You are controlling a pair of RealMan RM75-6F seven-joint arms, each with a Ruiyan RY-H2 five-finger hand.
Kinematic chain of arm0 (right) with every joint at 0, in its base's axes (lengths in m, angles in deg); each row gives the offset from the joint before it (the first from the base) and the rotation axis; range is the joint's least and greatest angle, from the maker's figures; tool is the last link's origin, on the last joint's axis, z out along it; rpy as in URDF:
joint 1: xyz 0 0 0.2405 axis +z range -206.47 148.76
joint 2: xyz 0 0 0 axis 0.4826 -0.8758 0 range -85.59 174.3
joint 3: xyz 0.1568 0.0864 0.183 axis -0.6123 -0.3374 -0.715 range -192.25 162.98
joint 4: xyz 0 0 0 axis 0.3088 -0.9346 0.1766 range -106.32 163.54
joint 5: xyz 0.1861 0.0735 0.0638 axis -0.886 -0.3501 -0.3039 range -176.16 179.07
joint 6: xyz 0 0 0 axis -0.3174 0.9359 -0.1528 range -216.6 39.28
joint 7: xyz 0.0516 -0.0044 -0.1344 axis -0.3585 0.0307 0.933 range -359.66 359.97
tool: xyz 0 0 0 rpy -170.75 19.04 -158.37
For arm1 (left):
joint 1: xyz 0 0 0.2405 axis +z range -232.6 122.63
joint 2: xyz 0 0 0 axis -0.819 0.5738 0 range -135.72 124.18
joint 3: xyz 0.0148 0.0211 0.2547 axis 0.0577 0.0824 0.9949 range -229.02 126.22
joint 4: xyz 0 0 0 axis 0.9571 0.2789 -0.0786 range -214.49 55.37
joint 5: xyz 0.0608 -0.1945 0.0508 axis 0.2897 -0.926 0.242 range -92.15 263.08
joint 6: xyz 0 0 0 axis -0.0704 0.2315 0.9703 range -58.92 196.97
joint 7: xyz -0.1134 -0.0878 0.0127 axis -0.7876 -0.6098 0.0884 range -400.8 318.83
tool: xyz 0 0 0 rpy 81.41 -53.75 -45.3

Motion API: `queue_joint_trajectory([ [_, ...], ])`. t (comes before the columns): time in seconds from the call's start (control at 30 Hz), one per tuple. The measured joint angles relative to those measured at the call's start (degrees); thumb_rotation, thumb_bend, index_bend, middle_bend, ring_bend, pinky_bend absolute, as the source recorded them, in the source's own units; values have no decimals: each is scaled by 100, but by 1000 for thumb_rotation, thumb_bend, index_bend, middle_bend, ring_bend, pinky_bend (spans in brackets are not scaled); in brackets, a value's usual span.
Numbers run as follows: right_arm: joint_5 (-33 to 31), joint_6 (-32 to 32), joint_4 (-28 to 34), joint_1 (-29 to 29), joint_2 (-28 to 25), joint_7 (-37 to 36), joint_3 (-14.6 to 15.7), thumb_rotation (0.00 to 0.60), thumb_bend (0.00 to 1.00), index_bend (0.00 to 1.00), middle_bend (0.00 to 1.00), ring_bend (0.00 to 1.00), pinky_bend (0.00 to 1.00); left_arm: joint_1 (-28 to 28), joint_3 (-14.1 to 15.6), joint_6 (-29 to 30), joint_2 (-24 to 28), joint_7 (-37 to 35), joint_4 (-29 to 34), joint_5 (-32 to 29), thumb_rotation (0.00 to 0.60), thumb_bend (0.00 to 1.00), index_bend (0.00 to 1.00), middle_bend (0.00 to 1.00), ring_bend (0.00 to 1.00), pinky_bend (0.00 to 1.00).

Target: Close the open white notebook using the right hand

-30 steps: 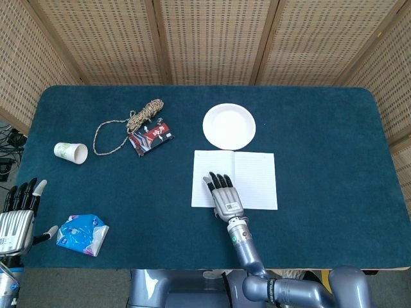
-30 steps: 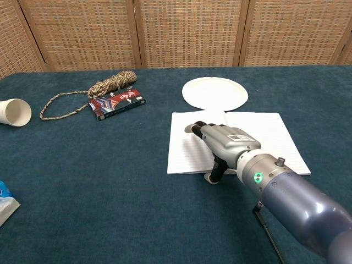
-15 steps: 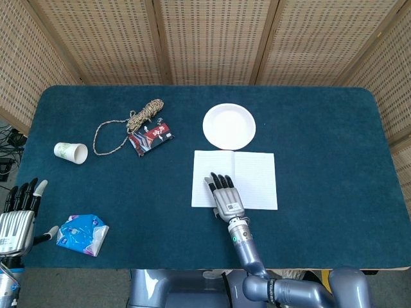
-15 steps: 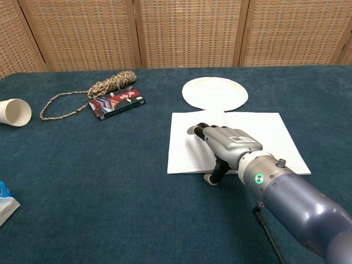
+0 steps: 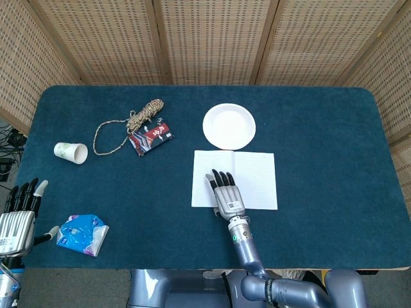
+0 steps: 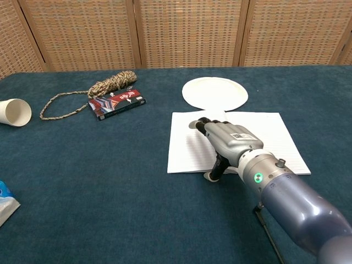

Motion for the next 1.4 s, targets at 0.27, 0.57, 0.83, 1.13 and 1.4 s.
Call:
queue_joint_trajectory([
  [0.27,231,273,-223,-101,179,-297,-84,600,707,0,0,0,0,0,2,5,-11,-5,-6,8,600,84,0,0,0,0],
  [0.57,217,324,-202,-234,194,-415,-149,600,678,0,0,0,0,3,5,17,-12,-7,2,19,600,85,0,0,0,0],
  [0.83,76,426,91,-438,167,-781,-345,600,641,0,0,0,0,8,9,35,2,-26,32,46,600,85,0,0,0,0],
  [1.13,149,746,560,-633,-15,-914,-495,600,647,0,0,0,0,37,41,116,22,-33,92,155,600,85,0,0,0,0],
  [1.4,26,863,868,-747,-138,-874,-614,600,671,0,0,0,0,64,59,173,36,-42,130,224,600,85,0,0,0,0],
])
